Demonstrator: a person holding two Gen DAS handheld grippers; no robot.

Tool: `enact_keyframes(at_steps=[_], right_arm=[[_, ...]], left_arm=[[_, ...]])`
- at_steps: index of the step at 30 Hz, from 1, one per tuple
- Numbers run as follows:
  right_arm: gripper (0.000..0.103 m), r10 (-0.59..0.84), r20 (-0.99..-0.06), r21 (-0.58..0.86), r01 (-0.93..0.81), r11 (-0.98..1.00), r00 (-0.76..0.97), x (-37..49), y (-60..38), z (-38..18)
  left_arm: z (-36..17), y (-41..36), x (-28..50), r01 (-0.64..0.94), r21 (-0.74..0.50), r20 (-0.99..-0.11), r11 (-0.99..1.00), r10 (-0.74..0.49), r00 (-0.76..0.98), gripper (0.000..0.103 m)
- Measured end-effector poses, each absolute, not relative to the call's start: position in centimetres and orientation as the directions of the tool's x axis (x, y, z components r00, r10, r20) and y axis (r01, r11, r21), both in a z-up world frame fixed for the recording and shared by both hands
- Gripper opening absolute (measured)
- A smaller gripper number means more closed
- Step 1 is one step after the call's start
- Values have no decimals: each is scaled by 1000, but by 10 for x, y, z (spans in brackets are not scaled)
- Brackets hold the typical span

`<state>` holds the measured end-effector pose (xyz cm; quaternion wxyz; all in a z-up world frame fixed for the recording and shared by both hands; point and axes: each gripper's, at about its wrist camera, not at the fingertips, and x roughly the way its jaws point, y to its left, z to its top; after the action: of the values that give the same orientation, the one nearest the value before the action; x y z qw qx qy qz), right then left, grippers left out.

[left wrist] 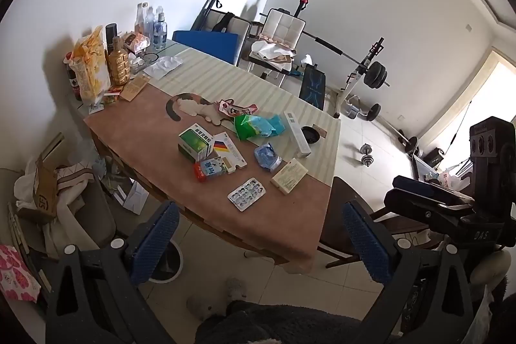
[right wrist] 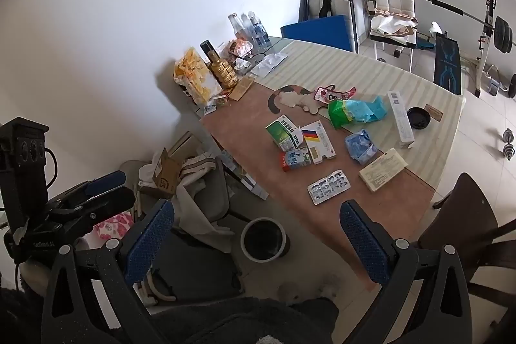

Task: Collect trash

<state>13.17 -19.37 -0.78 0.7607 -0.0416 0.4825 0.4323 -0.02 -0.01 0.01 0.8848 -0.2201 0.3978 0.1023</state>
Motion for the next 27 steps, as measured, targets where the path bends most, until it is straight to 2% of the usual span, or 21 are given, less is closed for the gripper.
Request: enact_keyframes(at_steps=[27], right_arm=[[103,624,-768,363,-706,608,143,143,-194,-8]], left_arm=[[-15,-5,16,-337,-338,-749,879,-34,662,103]])
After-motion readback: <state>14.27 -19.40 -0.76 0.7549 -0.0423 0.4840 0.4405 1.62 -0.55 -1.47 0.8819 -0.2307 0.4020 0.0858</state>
